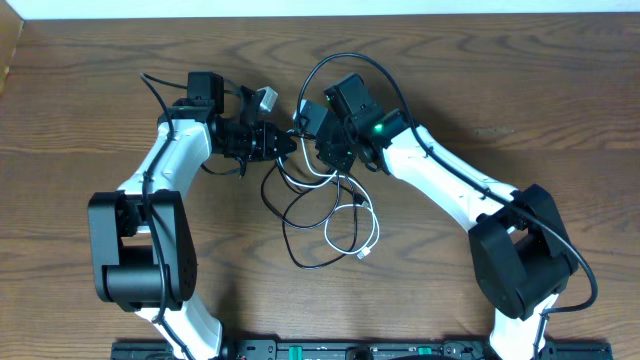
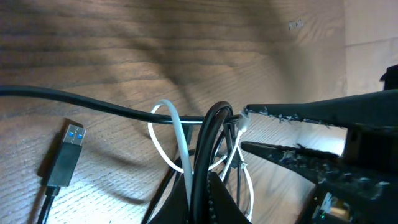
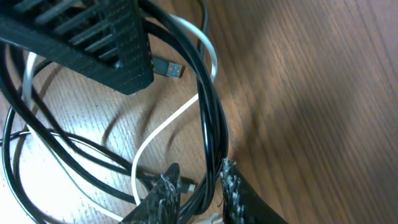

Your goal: Untangle cables

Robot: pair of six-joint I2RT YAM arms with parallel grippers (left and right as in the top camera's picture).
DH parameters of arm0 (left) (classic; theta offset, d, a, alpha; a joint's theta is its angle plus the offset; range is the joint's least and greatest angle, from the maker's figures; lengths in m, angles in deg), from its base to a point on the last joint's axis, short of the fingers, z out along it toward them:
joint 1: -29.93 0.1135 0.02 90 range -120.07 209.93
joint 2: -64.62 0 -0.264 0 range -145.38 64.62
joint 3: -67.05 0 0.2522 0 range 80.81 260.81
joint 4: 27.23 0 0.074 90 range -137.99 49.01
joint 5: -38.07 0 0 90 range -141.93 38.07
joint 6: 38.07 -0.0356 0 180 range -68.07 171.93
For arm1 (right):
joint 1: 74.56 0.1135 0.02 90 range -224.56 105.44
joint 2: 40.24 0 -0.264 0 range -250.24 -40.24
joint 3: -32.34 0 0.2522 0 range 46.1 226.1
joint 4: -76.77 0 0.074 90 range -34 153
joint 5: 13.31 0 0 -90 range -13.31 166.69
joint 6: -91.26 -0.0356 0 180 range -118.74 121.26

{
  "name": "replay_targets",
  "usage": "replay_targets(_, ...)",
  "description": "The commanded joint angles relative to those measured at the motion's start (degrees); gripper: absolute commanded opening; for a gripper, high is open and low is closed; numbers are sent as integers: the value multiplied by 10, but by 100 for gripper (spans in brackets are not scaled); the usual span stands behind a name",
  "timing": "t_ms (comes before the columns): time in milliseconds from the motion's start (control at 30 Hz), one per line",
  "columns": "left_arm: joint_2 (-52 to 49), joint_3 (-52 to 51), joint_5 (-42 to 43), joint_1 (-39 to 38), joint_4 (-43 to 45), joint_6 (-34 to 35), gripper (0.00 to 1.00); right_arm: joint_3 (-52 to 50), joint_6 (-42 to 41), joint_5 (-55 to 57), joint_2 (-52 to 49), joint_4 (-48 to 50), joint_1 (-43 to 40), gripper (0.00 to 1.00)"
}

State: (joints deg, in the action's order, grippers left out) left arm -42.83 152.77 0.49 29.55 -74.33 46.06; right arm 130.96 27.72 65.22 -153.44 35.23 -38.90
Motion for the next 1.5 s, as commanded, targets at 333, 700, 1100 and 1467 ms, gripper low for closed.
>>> replay_targets(333, 4, 5, 11, 1, -2, 39, 8, -13, 4, 3, -24, 31, 9, 17)
replay_targets(700, 4, 5, 11, 1, -2, 45, 8, -13, 4, 3, -35, 38, 10, 17)
replay_targets(1100, 4, 5, 35, 1, 1, 45, 8, -13, 3, 3, -49, 55, 11, 6)
replay_targets(1467, 4, 5, -12, 2, 34, 106, 8, -13, -47, -72, -18, 33, 4, 1)
